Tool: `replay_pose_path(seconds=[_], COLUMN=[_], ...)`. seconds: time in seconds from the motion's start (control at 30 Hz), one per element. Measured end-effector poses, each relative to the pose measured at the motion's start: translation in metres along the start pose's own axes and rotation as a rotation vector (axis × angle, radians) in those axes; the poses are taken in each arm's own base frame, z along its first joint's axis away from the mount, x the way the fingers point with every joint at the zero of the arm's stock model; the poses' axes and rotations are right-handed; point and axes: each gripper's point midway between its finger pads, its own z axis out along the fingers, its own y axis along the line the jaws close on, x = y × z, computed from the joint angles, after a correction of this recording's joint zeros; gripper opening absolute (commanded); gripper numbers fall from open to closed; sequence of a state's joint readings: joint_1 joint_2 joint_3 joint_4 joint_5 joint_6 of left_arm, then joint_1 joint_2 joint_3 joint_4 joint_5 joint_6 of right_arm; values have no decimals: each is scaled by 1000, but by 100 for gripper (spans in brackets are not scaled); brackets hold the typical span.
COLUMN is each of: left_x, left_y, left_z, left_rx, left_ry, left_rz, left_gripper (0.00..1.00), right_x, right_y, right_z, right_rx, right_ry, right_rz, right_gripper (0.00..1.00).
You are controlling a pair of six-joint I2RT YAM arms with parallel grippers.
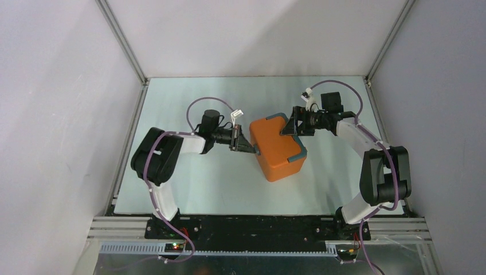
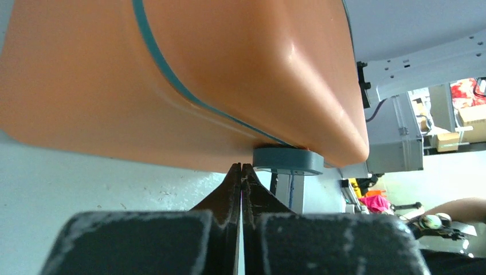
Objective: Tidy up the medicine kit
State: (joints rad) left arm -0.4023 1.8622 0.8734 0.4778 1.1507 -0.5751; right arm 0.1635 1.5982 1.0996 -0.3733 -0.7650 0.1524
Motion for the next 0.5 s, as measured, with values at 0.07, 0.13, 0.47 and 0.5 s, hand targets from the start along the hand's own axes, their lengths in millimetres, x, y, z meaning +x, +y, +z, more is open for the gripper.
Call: replay_pose_path(seconds=[0.07,0.13,0.47,0.5], left_x=[-2,-6,-102,-116], left_y=[2,1,-16,-22], left_z=[0,-5,-92,-104], left_rx=[-16,-34,-384,-439], left_ry=[-11,-23,-194,-223], left_rz=[0,-4,270,319], left_gripper=[0,0,87,96], right_x=[-1,-2,-70,-87], right_y=[1,0,-36,-38], right_z=[-1,-3,-75,-89], right_rx=[4,18,295,325], right_ry=[-2,-4,-133,-174], right_rz=[-6,-16,-82,-93], right_gripper=[86,87,99,99])
